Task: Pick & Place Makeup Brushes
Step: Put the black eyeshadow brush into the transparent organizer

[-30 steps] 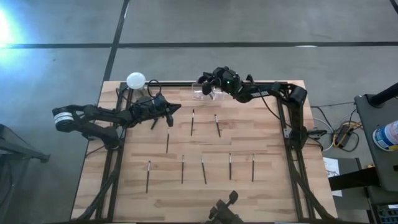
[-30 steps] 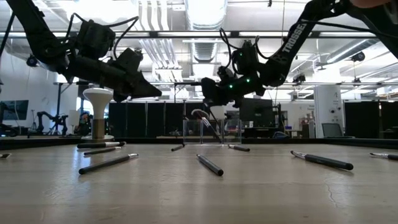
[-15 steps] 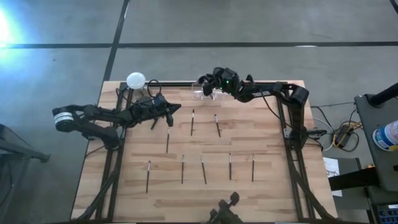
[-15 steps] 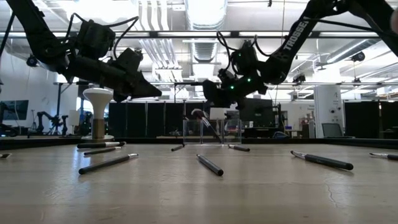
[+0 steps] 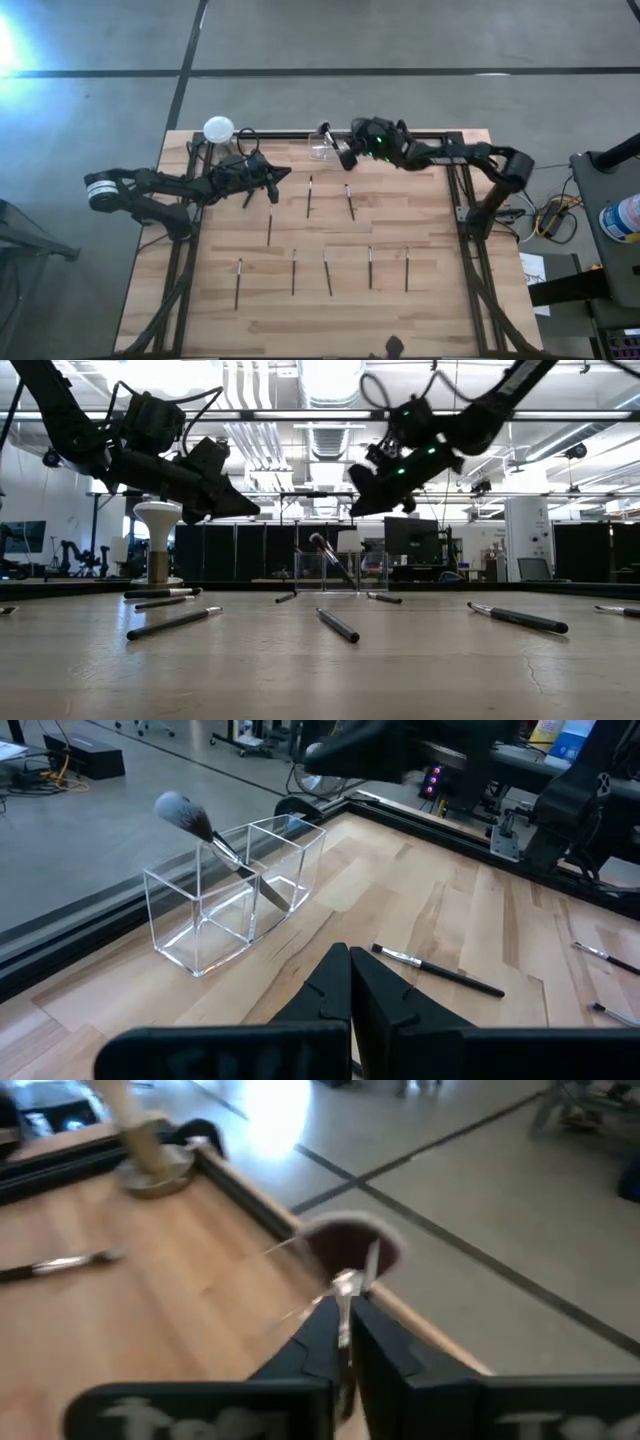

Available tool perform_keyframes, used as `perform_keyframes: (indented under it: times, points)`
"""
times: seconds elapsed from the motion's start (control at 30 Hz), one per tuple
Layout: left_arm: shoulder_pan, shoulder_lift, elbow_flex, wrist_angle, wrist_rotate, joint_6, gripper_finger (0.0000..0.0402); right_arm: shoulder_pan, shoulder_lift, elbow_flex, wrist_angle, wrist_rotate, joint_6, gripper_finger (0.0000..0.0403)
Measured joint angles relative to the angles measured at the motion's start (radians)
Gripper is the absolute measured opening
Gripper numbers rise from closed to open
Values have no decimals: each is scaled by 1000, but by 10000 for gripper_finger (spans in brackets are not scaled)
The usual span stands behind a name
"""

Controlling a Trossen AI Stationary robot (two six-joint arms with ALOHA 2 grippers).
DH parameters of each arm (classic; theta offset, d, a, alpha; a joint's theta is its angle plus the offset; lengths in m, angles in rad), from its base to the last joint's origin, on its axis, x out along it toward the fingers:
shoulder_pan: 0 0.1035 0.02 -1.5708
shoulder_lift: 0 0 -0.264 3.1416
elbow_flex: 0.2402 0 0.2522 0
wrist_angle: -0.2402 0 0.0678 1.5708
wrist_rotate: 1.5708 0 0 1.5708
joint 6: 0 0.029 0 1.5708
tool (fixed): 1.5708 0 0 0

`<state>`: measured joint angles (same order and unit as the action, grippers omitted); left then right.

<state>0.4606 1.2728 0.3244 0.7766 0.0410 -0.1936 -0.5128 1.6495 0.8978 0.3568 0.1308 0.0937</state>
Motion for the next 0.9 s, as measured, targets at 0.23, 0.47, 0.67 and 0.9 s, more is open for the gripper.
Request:
perform_keyframes:
  times: [0.23,0.47,0.67,0.9]
  points:
    - [-14,-19,19,-110,2,5,0,112,-171,-289,159,84,24,9]
    - [-214,-114,135,-576,-197,-49,0,170,-287,-515,346,133,50,8]
    - [-446,-109,307,-1123,-365,-357,0,169,-341,-649,477,136,94,8]
    - [-685,-57,469,-1554,-336,-919,0,168,-362,-748,584,135,109,8]
